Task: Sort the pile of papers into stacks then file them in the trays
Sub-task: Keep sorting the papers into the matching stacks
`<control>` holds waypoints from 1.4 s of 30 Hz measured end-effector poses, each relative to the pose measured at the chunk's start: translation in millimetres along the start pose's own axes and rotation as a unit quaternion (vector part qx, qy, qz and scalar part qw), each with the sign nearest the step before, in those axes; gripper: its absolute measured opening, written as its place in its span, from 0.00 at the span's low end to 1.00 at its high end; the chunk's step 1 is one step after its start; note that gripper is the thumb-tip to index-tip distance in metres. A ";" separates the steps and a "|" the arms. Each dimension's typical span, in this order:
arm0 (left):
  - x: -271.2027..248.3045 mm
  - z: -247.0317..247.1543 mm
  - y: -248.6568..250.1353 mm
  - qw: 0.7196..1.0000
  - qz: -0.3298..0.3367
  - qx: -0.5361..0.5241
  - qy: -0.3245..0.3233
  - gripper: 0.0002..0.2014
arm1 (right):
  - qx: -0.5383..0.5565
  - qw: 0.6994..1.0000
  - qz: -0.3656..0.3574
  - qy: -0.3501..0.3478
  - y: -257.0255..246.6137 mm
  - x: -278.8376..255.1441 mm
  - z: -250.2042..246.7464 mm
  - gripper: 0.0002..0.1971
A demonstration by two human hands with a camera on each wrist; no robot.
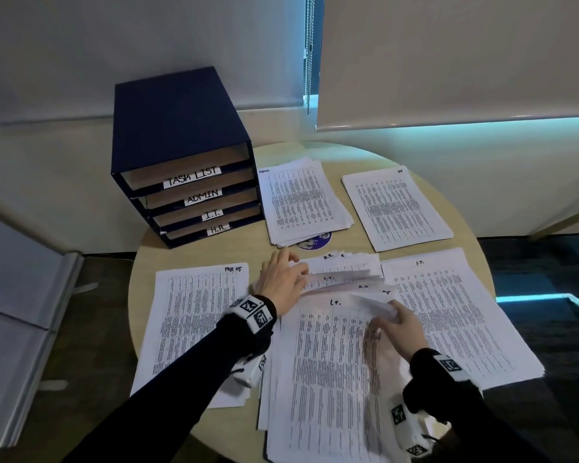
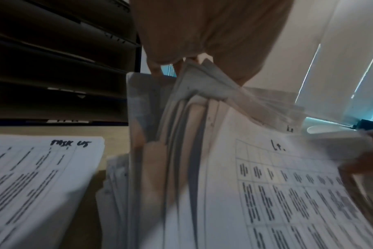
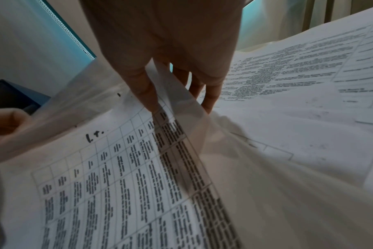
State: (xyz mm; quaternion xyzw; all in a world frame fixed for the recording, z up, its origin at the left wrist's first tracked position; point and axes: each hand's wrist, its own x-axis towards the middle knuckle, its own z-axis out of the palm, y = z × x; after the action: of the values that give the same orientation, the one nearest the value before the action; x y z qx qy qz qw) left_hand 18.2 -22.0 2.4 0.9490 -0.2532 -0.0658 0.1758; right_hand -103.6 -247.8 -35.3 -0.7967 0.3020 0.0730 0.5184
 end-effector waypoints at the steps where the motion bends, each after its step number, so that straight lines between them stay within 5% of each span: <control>1: 3.9 -4.9 -0.3 0.999 -0.005 -0.033 -0.030 0.08 | 0.006 1.000 -0.004 0.000 -0.5 0.1 -0.1 0.10; 5: 19.3 -24.5 0.1 0.988 -0.033 -0.090 -0.121 0.05 | 0.011 1.000 -0.020 -0.005 1.7 -1.5 0.9 0.17; 9: 33.6 -45.6 1.1 0.966 -0.019 -0.186 -0.180 0.11 | 0.006 0.999 -0.031 0.009 5.4 -1.1 -1.6 0.11; 11: 36.2 -54.4 6.2 0.971 0.024 -0.117 -0.208 0.13 | 0.021 0.999 -0.024 0.014 5.7 -0.6 -2.0 0.11; 14: 35.0 -66.0 17.7 0.992 0.061 0.040 -0.100 0.08 | 0.062 0.998 0.007 0.019 9.6 6.9 -0.1 0.19; 17: 27.7 -82.2 25.4 0.994 0.097 0.057 -0.005 0.08 | 0.116 0.993 0.020 0.009 12.6 13.4 0.6 0.26; 20: 23.2 -117.0 25.2 0.991 0.100 0.048 0.075 0.09 | 0.134 0.991 0.007 -0.010 3.3 9.8 -6.1 0.16; 22: 21.8 -146.5 21.1 0.976 0.112 0.025 0.183 0.09 | 0.168 0.986 -0.010 -0.017 -7.9 3.0 -16.8 0.08; 24: 19.0 -175.4 15.5 0.954 0.101 -0.044 0.279 0.07 | 0.235 0.972 -0.025 -0.016 -18.5 -2.4 -30.8 0.10; 27: 17.3 -208.8 0.5 0.924 0.021 -0.186 0.334 0.06 | 0.275 0.960 -0.056 -0.009 -31.6 -6.4 -52.2 0.13; 31: 21.5 -215.4 -25.1 0.922 -0.046 -0.293 0.248 0.06 | 0.349 0.933 -0.072 -0.045 -46.6 -7.4 -84.7 0.17; 33: 24.9 -193.2 -35.4 0.936 -0.054 -0.310 0.155 0.06 | 0.386 0.916 -0.076 -0.073 -53.6 -9.9 -98.8 0.06; 38: 27.5 -104.7 -44.9 0.968 -0.068 -0.224 -0.091 0.09 | 0.370 0.923 -0.063 -0.084 -69.7 -14.0 -102.0 0.15; 42: 21.0 -35.2 -23.1 0.967 -0.062 -0.216 -0.117 0.05 | 0.281 0.958 -0.038 -0.038 -72.2 -8.3 -62.0 0.14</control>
State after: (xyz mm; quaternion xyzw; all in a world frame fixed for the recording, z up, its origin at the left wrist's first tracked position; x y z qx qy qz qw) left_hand 54.4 -3.3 25.9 0.8882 -0.1923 -0.2400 0.3414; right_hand -82.3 -278.2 52.7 -0.6259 0.2601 -0.0040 0.7352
